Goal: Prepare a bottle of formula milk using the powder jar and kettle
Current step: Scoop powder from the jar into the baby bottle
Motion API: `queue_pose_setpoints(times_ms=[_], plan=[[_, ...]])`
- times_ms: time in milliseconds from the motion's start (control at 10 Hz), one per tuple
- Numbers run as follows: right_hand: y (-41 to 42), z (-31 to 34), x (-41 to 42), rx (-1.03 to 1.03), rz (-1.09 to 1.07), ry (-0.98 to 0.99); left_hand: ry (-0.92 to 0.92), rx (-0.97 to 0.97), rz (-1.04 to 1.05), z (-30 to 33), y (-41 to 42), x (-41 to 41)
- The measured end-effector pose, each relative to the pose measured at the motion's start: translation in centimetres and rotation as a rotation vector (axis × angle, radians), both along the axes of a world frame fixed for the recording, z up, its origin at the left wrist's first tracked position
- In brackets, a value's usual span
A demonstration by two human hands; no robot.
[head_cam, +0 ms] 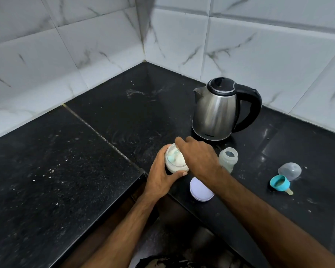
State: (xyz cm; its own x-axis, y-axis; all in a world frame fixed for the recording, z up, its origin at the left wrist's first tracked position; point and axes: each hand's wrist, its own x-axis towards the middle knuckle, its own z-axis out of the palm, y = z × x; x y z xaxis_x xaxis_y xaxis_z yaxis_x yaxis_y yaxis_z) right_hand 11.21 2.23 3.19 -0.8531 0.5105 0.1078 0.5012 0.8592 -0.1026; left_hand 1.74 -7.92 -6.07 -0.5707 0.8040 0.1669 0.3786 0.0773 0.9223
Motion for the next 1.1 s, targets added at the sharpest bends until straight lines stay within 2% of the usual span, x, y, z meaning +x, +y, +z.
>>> queue_pose_setpoints(times_ms=[100,300,500,800,1100], plan=[[0.1,0.9,0.1,-0.037,0.033,0.007,0.003,-0.001,0.003,0.0,-0.1,0.0],[0.9,2.0,0.1,-0.300,-0.016,-0.002,0.006,-0.003,0.010,0.1,-0.1,0.0],[0.6,1.8,0.5,-0.245,-0.010,-0.037,0.006,0.001,-0.004,0.2,-0.1,0.1],[-0.2,2.1,0.6,-0.029,0.105,-0.196,0.013,0.003,-0.001,0.2,-0.3,0.2],[0.1,1.9,0.2,-0.053,0.133,-0.257,0.013,-0.002,-0.009,0.2,-0.3,0.3]])
